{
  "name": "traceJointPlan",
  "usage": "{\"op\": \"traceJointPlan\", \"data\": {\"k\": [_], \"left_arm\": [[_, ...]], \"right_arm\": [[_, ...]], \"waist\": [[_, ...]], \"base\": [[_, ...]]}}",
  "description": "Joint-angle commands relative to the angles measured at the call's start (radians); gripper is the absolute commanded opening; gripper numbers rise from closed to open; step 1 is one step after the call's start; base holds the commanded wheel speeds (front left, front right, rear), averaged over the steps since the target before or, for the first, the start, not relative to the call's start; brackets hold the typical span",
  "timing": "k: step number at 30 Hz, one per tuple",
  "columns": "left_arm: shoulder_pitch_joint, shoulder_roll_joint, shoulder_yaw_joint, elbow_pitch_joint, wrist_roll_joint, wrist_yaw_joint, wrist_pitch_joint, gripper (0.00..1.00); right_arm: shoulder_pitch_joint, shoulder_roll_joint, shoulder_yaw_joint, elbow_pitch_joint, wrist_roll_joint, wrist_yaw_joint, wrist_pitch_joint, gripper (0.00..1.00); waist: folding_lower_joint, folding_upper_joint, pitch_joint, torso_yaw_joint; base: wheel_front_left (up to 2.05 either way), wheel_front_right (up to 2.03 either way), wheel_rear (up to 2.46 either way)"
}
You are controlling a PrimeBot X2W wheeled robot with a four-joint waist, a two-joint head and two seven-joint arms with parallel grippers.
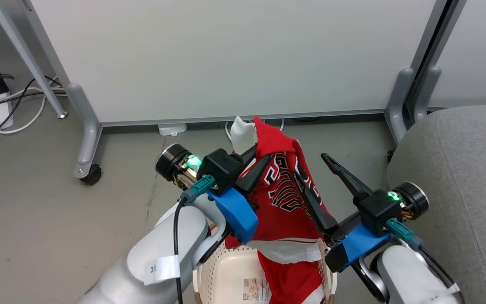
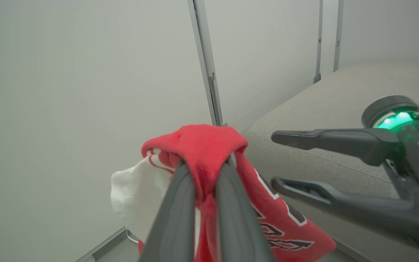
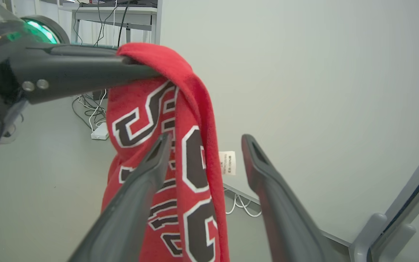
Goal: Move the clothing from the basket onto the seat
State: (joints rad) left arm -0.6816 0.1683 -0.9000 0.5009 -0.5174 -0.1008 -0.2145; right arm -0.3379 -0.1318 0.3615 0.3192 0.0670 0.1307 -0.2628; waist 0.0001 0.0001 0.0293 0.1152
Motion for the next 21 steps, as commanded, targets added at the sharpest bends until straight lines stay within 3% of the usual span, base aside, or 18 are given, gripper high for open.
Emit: {"op": "traceJointPlan", "data": {"k": [1,18,19,21], "left_arm": [[-0.014,-0.004,-0.004,-0.003,0.006,-0.002,-0.007,0.00],[-0.052,-0.044,-0.059,-0.012,0.017,-0.014,-0.019,0.00],[-0.054,-0.043,-0.060,-0.012,0.017,-0.013,-0.019,0.00],[-0.056,-0.041,-0.062,-0.012,0.016,-0.014,-0.022,0.00]], "right_arm": [[-0.025,-0.010,0.010,0.015,0.005,0.000,-0.003,1.00],[-0.181,-0.037,0.110,0.233,0.002,0.000,-0.002,1.00],[-0.187,-0.037,0.113,0.239,0.005,0.000,-0.002,0.00],[-0.196,-0.035,0.116,0.243,0.009,0.000,-0.002,0.00]], "waist": [[-0.0001,-0.0001,0.006,0.005],[-0.0001,-0.0001,0.039,0.042],[-0.0001,-0.0001,0.039,0.043],[-0.0001,-0.0001,0.040,0.044]], "base": [[0.00,0.00,0.00],[0.00,0.00,0.00],[0.00,0.00,0.00],[0.00,0.00,0.00]]}}
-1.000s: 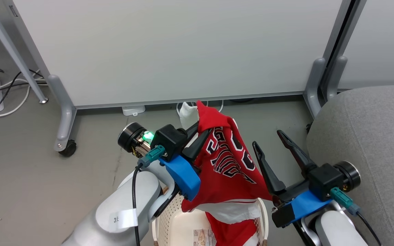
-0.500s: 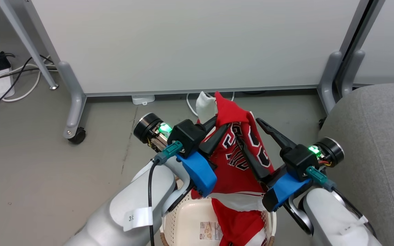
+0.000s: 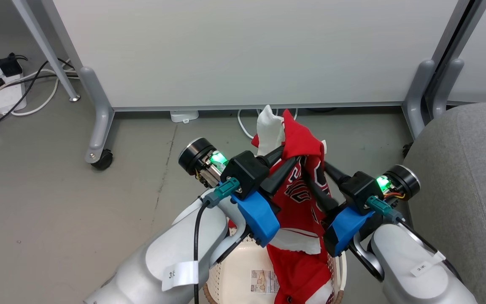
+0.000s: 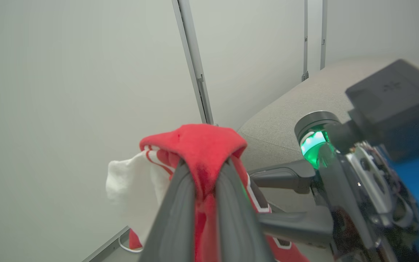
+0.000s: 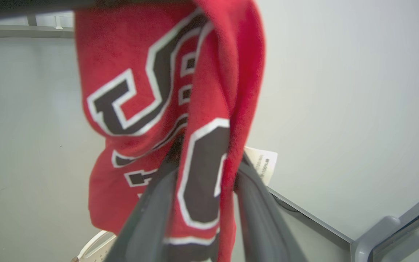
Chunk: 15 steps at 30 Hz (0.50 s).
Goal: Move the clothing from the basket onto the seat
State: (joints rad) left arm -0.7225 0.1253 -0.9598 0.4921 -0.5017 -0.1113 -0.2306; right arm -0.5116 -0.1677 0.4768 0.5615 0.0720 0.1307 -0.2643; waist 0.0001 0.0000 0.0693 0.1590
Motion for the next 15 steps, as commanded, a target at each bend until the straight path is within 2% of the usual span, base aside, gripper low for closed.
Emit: {"op": "traceJointPlan", "data": {"k": [1,15], "left_arm": [[-0.016,0.004,-0.002,-0.002,0.000,-0.004,-0.007,0.00],[-0.023,0.011,-0.007,0.007,-0.006,0.001,-0.011,0.00]], "right_arm": [[-0.023,0.001,0.003,0.002,0.006,0.000,0.000,0.00],[-0.024,-0.006,0.011,-0.008,0.016,0.000,0.000,0.00]], "waist": [[-0.0001,0.0000,0.000,0.000],[-0.0001,0.0000,0.008,-0.002]], "base": [[0.00,0.00,0.00],[0.00,0.00,0.00]]}}
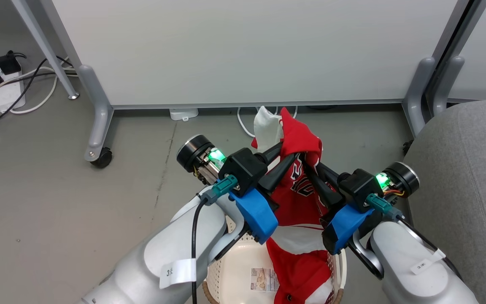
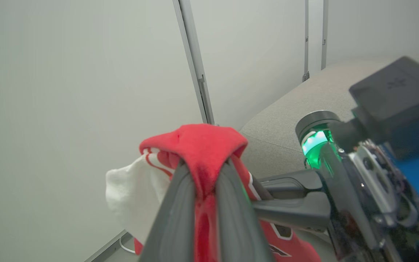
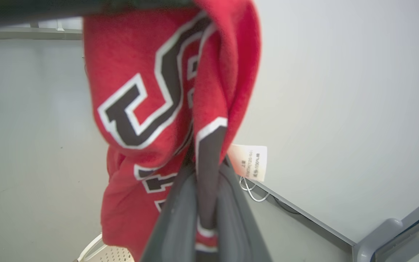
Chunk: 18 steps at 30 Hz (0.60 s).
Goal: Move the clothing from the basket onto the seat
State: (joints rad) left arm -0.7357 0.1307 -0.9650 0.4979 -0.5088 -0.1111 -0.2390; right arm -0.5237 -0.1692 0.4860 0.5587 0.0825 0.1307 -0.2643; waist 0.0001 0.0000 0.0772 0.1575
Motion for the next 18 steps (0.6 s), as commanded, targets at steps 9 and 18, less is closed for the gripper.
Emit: {"op": "traceJointPlan", "data": {"k": [9,18], "left_arm": [[-0.014,0.007,-0.005,0.007,-0.003,0.004,-0.009,0.00],[-0.014,0.005,-0.002,0.010,-0.014,0.004,-0.010,0.44]], "right_arm": [[-0.009,-0.006,0.002,-0.006,0.006,0.000,0.000,0.00],[-0.006,-0.005,-0.001,-0.008,0.008,0.000,0.000,0.00]], "waist": [[-0.0001,0.0000,0.003,0.000],[-0.0001,0.0000,0.003,0.000]], "base": [[0.00,0.00,0.00],[0.00,0.00,0.00]]}}
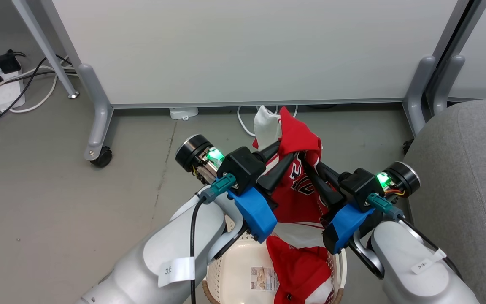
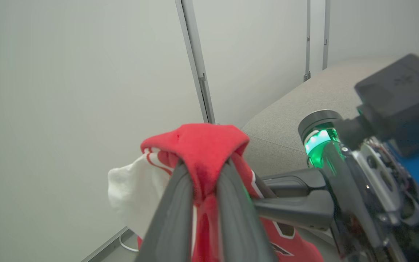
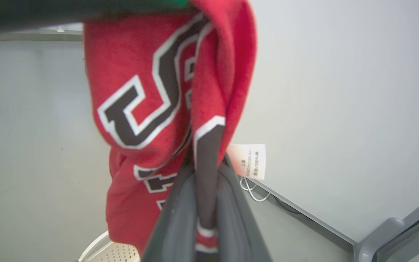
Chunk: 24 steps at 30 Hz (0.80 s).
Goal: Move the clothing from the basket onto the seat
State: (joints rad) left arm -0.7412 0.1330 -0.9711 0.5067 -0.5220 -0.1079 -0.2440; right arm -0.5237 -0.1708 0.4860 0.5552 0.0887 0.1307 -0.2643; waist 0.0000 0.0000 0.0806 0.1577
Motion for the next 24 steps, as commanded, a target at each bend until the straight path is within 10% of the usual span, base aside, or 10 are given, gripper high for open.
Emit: {"op": "traceJointPlan", "data": {"k": [1,24], "left_arm": [[-0.008,0.001,0.007,-0.001,-0.002,0.003,-0.007,1.00],[-0.010,0.017,0.009,-0.014,0.008,0.029,-0.016,1.00]], "right_arm": [[-0.006,-0.003,-0.001,-0.005,0.002,0.000,0.000,0.00],[0.008,0.008,-0.114,-0.029,0.010,0.000,0.000,0.00]], "waist": [[0.0000,0.0000,0.001,0.000],[0.0000,0.0000,0.033,-0.037]], "base": [[0.00,0.00,0.00],[0.00,0.00,0.00]]}}
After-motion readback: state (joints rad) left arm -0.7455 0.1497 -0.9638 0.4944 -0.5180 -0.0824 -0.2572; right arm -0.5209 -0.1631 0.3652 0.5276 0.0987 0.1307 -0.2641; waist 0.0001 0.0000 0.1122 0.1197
